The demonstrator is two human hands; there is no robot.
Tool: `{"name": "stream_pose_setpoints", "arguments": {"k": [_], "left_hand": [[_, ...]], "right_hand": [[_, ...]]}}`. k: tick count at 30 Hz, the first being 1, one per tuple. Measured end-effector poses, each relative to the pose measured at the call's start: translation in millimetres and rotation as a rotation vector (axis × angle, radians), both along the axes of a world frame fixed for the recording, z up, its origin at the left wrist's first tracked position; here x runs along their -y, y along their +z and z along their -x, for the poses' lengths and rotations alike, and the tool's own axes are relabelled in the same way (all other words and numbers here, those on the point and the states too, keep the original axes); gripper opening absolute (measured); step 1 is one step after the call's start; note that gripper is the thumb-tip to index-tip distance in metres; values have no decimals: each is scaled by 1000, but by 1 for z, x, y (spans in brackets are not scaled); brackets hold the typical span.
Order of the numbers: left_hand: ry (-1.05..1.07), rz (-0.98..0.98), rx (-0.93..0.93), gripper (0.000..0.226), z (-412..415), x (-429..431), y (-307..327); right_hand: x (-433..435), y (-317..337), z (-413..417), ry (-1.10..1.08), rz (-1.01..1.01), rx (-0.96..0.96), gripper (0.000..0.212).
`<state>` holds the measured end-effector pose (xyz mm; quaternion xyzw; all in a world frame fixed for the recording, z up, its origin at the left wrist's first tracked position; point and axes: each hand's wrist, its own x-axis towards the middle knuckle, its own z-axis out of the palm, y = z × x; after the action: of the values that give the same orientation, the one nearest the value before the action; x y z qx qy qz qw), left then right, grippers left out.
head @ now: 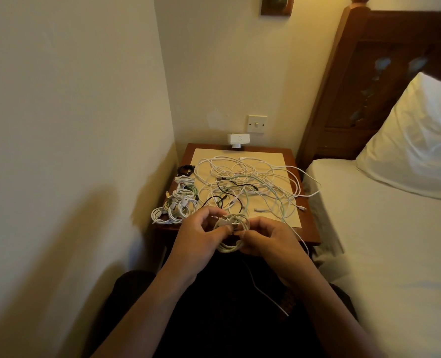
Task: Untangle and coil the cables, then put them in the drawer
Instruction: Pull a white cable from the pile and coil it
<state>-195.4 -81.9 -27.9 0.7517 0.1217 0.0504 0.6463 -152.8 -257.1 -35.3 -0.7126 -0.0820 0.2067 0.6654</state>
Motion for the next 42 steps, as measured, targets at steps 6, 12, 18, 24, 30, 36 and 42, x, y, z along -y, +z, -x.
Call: {"name": "stream_pose_setpoints", "arguments": {"k": [6, 12, 18, 24, 30, 36, 42], "left_hand": [[-279, 205, -245, 13, 4, -5, -11], [-223, 171, -213, 16, 2, -10, -19], [-243, -21, -197, 15, 0, -11, -21], [-148, -433, -22, 7, -1, -4, -25], [-216, -230, -114, 5, -15, -13, -34], [-104, -540, 37, 14, -32, -13, -43], [121, -634, 15, 22, -73, -45, -55]], "right_hand": [[2, -2, 2, 20, 110, 166, 22], [8, -7, 1, 29, 212, 247, 28], [12, -7, -4, -8, 322, 322, 20], [7, -17, -11, -82, 355, 321, 18], [4, -31, -21, -92, 389, 319, 20], [-6, -42, -36, -69, 321, 269, 21], [5, -54, -59, -82, 391, 291, 36]]}}
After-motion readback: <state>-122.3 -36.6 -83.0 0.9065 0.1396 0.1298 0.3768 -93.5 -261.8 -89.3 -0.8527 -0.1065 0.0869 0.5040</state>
